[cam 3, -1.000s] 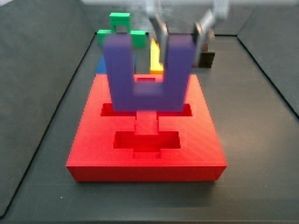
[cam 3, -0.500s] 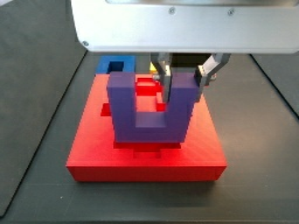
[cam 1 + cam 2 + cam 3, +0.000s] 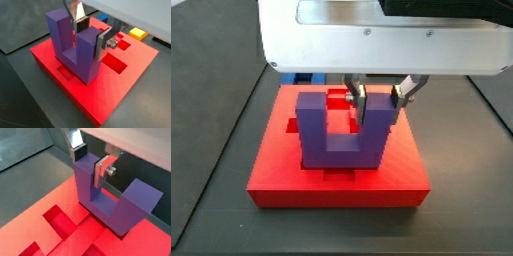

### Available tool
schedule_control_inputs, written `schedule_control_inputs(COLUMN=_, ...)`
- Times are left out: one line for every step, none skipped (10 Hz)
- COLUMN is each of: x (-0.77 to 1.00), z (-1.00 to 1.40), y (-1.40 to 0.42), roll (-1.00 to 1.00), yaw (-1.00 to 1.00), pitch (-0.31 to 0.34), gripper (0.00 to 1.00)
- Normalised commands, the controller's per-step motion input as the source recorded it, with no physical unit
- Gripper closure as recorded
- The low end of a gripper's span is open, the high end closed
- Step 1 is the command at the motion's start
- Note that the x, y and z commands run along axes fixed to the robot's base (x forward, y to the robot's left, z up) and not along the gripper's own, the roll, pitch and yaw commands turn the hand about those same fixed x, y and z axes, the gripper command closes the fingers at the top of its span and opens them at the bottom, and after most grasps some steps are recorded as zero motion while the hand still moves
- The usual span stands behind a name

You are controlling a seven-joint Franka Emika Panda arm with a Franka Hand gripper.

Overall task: Pick up the purple object. Move up. Move to above the board. Insert the purple object.
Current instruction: Insert the purple object.

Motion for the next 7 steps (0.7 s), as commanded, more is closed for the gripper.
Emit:
schedule_control_inputs(x=0.0, z=-0.04, y=-0.04, roll=0.08, yaw=-0.04, pitch=-0.016, gripper=1.0)
schedule_control_inputs(x=0.02, z=-0.09, y=0.0, roll=0.05, yaw=-0.07, pitch=-0.043, gripper=1.0)
schedule_control_inputs(x=0.22, z=-0.17, y=0.0, roll=0.07, yaw=-0.14, pitch=-0.03, gripper=1.0)
schedule_control_inputs(x=0.11, z=-0.21, y=0.04, roll=0.07, yaw=-0.21, pitch=-0.026, gripper=1.0)
schedule_control_inputs(x=0.0, z=-0.23, y=0.0, roll=0.04, yaw=-0.13, pitch=-0.074, gripper=1.0)
schedule_control_inputs(x=0.0, z=-0.34, y=-0.13, roll=0.02, yaw=-0.01, pitch=-0.144, gripper=1.0)
schedule_control_inputs(x=-0.03, z=-0.43, y=-0.16, roll=0.02, yaw=0.0, pitch=-0.207, gripper=1.0)
